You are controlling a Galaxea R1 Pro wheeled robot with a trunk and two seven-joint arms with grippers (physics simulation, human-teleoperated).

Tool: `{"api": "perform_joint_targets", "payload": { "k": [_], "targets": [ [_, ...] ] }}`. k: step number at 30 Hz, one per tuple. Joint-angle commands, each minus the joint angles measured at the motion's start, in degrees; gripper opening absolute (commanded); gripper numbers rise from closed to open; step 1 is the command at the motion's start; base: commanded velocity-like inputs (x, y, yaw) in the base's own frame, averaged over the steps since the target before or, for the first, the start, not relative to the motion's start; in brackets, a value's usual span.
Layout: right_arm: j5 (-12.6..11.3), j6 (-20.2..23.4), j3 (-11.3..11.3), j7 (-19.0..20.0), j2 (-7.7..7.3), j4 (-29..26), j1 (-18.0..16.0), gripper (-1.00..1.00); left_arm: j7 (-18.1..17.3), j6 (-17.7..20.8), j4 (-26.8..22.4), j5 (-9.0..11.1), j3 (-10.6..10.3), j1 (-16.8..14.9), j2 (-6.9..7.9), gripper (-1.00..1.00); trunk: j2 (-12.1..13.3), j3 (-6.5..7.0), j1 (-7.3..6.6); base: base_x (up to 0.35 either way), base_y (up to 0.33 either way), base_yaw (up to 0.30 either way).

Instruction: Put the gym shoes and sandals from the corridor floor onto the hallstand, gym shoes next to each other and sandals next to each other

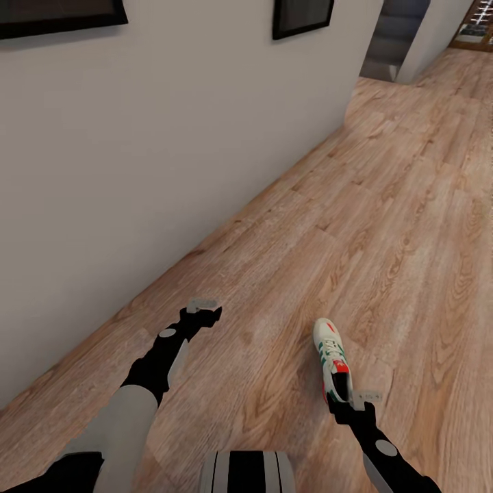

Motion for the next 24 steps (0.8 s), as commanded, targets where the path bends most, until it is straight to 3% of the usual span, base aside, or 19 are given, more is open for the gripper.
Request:
{"api": "perform_joint_targets", "payload": {
  "k": [1,2,4,5,7,8,14,17,24],
  "targets": [
    [-0.63,-0.21,0.48,-0.29,-0.08,-0.02,-0.03,-1.0,-0.47,0.19,-0.1,-0.63,0.46,0.48,0.01,1.0,0.0,0.19,-0.03,0.0,0.0,0.0],
    [-0.68,-0.24,0.48,-0.42,0.08,-0.1,-0.03,-1.0,-0.31,0.03,-0.09,-0.75,0.53,2.72,0.25,1.0,0.02,0.41,-0.06,0.0,0.0,0.0],
    [-0.7,-0.28,0.48,-0.43,0.13,-0.15,-0.03,-1.0,-0.33,-0.01,-0.08,-0.78,0.62,3.55,0.36,1.0,0.04,0.86,-0.11,0.0,0.0,0.0],
    [-0.71,-0.27,0.4,-0.5,0.14,-0.21,-0.03,-1.0,-0.34,-0.07,-0.1,-0.8,0.8,5.25,1.11,1.0,0.06,1.08,-0.13,0.0,0.0,0.0],
    [-0.75,-0.27,0.14,-0.52,0.1,-0.58,-0.03,-1.0,-0.28,-0.3,-0.06,-0.52,0.97,8.01,3.15,1.0,0.08,1.55,-0.19,0.0,0.0,-0.026],
    [-0.66,-0.93,0.03,-0.72,-0.89,-0.5,-0.03,-1.0,-0.11,-5.26,0.7,-0.44,1.21,13.35,5.3,1.0,0.1,1.84,-0.21,0.0,0.0,-0.171],
    [-0.54,-1.19,0.12,-1.68,-1.85,-0.31,0.0,-1.0,-0.08,-7.48,0.88,-0.25,1.45,18.03,5.54,1.0,0.18,3.62,-0.37,0.0,0.0,-0.177],
    [-0.57,-1.31,0.16,-2.29,-3.31,0.41,0.12,-1.0,-0.12,-8.16,0.89,-0.14,2.82,20.33,5.5,1.0,0.22,4.53,-0.44,0.0,0.0,-0.173],
    [-0.82,-4.56,0.13,-2.63,-4.38,2.19,1.98,-1.0,-0.1,-14.5,1.26,-0.3,5.03,25.23,5.57,1.0,0.31,6.66,-0.62,0.0,0.0,-0.16]
  ]
}}
